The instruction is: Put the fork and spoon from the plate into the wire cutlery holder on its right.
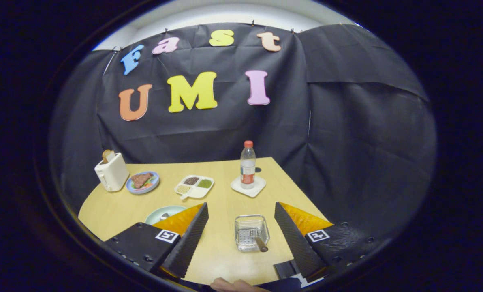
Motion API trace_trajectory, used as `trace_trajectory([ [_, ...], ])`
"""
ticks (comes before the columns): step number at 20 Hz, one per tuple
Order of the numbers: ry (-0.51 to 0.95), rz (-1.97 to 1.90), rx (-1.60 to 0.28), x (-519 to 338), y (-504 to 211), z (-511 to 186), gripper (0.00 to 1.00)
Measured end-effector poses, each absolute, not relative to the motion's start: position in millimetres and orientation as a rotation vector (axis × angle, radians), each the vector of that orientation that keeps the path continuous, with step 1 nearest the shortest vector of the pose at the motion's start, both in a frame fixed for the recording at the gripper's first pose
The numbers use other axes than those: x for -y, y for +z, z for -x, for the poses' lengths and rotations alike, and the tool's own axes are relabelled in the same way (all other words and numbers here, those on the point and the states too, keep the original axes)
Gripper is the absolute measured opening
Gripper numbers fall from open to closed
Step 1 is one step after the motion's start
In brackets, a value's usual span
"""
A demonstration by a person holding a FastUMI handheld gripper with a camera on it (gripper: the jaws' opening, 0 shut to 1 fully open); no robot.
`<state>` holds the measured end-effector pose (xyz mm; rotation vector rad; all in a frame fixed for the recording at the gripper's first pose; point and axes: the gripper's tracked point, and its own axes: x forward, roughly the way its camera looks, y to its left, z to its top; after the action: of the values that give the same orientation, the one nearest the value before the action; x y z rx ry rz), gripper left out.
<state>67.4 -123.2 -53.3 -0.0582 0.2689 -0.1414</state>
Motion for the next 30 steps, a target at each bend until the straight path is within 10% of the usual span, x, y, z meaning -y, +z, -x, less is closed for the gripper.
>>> trace_trajectory([
  [12,-0.043,0.067,-0.006,-0.2,-35.6,-65.0,0.98],
  [30,0.008,0.149,-0.562,-71.0,-208.4,-140.9,0.98],
])
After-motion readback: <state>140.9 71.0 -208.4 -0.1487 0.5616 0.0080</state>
